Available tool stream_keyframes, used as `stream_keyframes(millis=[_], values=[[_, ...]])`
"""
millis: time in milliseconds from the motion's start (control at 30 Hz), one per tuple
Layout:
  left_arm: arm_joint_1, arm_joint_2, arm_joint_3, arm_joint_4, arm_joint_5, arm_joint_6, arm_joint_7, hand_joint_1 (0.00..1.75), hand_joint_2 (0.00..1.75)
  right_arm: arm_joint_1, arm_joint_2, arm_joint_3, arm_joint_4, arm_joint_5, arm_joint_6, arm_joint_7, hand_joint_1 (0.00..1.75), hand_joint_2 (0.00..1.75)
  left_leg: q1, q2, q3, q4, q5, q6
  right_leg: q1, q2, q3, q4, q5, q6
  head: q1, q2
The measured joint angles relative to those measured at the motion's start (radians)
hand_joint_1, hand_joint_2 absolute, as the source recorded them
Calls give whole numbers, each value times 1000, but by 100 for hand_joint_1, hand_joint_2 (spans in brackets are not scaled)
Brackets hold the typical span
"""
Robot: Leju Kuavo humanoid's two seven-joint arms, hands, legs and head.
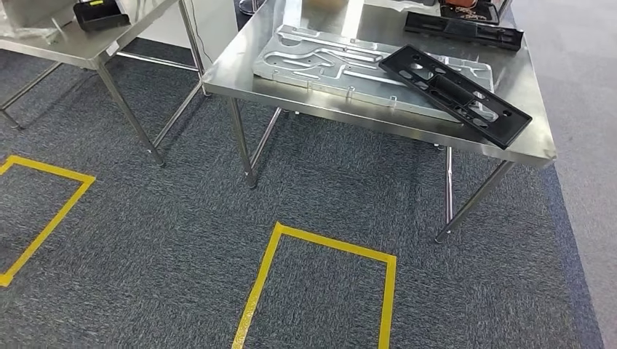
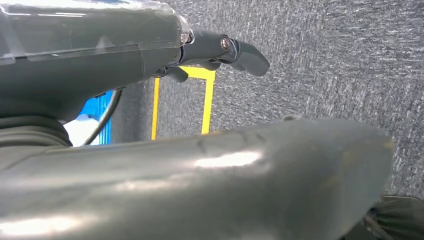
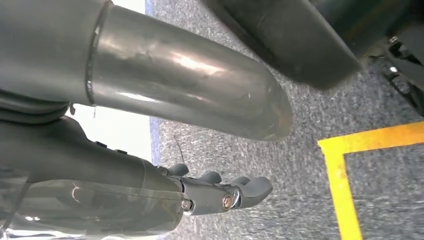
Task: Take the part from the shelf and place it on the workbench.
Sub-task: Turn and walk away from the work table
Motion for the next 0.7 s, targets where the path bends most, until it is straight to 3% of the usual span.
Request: stream_keyframes(millis=[67,100,133,200,267,367,433,467,567,600,633,700], values=[[0,0,0,0,0,-4,5,0,0,3,0,0,0,2,3,0,0,0,-1,-10,-4,1,2,3,-2,10,-63,130,-53,3,0,0],[1,0,0,0,1,-6,7,0,0,5,-1,0,0,2,5,0,0,0,-2,-16,-5,2,2,3,-2,11,-79,159,-54,3,0,0],[1,0,0,0,3,-8,9,0,0,6,-1,0,0,3,6,0,0,0,-3,-23,-5,2,2,3,-1,13,-73,145,-33,2,0,0],[2,-1,0,0,7,-11,12,0,0,7,-3,0,1,6,9,0,0,0,-3,-39,-2,3,2,2,-1,25,-13,17,42,-8,0,0],[1,-3,0,0,10,-11,13,0,0,8,-7,0,1,8,10,0,0,0,-5,-51,-4,5,2,-6,2,49,41,-101,84,-19,0,0],[0,-5,1,0,11,-12,14,0,0,6,-8,0,1,10,12,0,0,0,-3,-65,-9,2,5,-25,6,50,52,-133,88,-31,0,0],[1,-4,1,0,10,-15,15,0,0,6,-5,0,1,10,14,0,0,0,-3,-55,-16,21,-9,-35,1,37,57,-143,94,-42,0,0],[1,-4,1,0,10,-17,17,0,0,6,-4,0,2,10,14,0,0,0,-4,-43,-33,57,-32,-40,-1,29,59,-148,97,-48,0,0],[-2,-5,2,0,10,-25,19,0,0,7,-4,0,2,11,20,6,0,0,2,-18,-123,250,-123,-51,1,5,59,-149,96,-56,0,0],[-1,-5,2,0,11,-28,18,0,0,7,-4,0,2,12,23,9,0,0,4,-16,-141,287,-131,-54,1,-2,59,-148,95,-55,0,0],[-1,-5,2,0,12,-31,16,0,0,7,-4,0,2,14,27,12,0,0,5,-13,-140,286,-118,-56,1,-8,59,-146,94,-54,0,0],[-2,-5,2,0,13,-34,15,0,0,5,-3,0,2,15,30,18,0,0,6,0,-81,172,-52,-56,0,-18,60,-139,89,-49,0,0]])
